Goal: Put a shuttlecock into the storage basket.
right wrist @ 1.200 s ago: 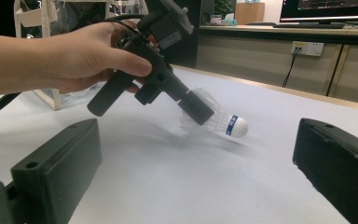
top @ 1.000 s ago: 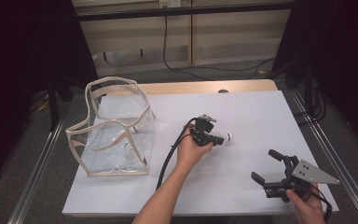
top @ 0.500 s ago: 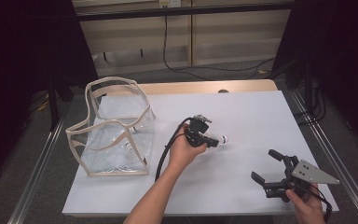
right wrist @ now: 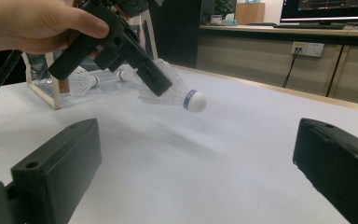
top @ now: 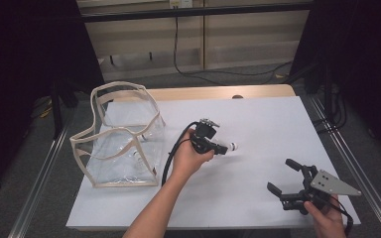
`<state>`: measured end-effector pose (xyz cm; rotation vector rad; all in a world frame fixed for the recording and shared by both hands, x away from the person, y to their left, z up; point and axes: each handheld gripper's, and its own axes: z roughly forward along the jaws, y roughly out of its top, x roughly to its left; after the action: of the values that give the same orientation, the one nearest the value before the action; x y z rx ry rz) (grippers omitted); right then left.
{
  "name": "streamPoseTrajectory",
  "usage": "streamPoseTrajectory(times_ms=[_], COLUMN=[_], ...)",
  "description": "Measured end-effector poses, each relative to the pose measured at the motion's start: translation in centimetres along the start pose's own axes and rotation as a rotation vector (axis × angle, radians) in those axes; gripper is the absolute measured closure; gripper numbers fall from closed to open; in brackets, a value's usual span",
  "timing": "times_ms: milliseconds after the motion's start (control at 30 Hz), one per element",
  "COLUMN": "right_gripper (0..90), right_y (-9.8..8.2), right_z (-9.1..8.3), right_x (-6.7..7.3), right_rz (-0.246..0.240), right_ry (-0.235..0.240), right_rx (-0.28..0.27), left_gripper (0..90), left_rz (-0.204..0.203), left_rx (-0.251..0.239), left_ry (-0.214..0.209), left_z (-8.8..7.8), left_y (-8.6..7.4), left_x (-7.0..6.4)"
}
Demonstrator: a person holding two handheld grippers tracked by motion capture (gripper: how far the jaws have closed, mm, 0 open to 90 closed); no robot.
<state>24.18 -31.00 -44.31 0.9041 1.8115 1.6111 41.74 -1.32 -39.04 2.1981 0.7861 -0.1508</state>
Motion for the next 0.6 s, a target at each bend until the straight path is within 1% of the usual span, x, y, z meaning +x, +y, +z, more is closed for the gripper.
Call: streamPoseTrajectory(times_ms=[100, 300, 367, 433, 500, 600], right_gripper=[0.7, 0.7, 0.7, 0.7, 0.7, 0.7], right_y=[0.0, 0.0, 0.0, 0.0, 0.0, 0.0], right_z=[0.0, 0.0, 0.0, 0.0, 0.1, 0.1], right_x=[0.0, 0.0, 0.0, 0.0, 0.0, 0.0], right_rz=[-0.001, -0.002, -0.003, -0.002, 0.0, -0.002], right_ry=[0.0, 0.002, 0.001, 0.001, 0.003, 0.004], right_rx=[0.0, -0.002, -0.002, 0.0, -0.004, -0.004], left_gripper=[89.4, 89.4, 89.4, 89.4, 89.5, 89.5], left_rz=[-0.013, -0.01, -0.014, -0.013, -0.014, -0.008], left_rx=[-0.004, 0.014, 0.011, 0.019, 0.017, 0.031], left_ry=[-0.009, 0.011, 0.01, 0.019, 0.013, 0.025], left_z=[-0.5, -1.6, -1.9, -2.2, -2.5, -2.9], left_y=[0.0, 0.2, 0.3, 0.3, 0.4, 0.5], left_x=[0.1, 0.1, 0.1, 0.1, 0.1, 0.1])
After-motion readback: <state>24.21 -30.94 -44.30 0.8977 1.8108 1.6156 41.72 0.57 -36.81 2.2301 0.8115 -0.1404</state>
